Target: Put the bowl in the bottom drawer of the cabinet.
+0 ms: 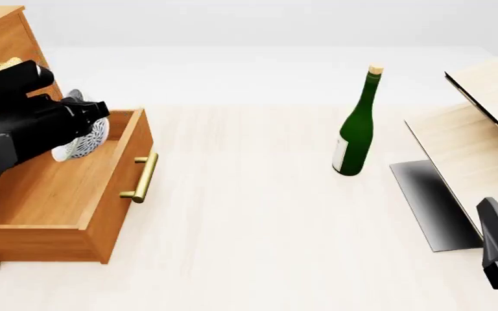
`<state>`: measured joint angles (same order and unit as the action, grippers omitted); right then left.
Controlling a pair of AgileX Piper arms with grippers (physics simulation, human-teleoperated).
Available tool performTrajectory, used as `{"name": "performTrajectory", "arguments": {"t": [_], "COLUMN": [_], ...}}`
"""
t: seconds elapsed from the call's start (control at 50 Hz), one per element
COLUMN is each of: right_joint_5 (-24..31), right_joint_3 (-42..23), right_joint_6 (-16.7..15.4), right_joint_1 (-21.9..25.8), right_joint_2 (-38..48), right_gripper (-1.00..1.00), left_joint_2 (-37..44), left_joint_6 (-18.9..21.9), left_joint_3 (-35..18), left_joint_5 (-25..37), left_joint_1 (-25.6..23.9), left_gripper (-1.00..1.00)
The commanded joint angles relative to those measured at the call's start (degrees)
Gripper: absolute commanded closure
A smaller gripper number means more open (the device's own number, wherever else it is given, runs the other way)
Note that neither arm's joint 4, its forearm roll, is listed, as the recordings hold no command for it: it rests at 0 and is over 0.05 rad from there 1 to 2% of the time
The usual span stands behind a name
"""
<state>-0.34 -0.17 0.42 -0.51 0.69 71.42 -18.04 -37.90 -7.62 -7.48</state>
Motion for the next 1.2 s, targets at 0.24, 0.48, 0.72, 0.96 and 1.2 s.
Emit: {"name": "performTrajectory", "arguments": {"t": [0.24, 0.48, 0.72, 0.96, 1.2], "right_joint_5": [0.0, 0.0, 0.0, 0.0, 0.0], "right_joint_3": [0.0, 0.0, 0.0, 0.0, 0.0], "right_joint_6": [0.0, 0.0, 0.0, 0.0, 0.0], "right_joint_1": [0.0, 0.0, 0.0, 0.0, 0.0], "right_joint_2": [0.0, 0.0, 0.0, 0.0, 0.0], "right_gripper": [-1.0, -1.0, -1.0, -1.0, -1.0], "left_joint_2": [2.1, 4.4, 6.9, 8.5, 9.0], "left_joint_6": [-0.9, -0.2, 1.8, 2.4, 4.7], "left_joint_3": [4.1, 4.2, 4.1, 4.6, 4.9], "left_joint_5": [-3.2, -4.0, -4.2, -5.2, -5.1], "left_joint_1": [1.9, 2.8, 3.6, 4.5, 7.1], "left_gripper": [1.0, 1.0, 1.0, 1.0, 1.0]}}
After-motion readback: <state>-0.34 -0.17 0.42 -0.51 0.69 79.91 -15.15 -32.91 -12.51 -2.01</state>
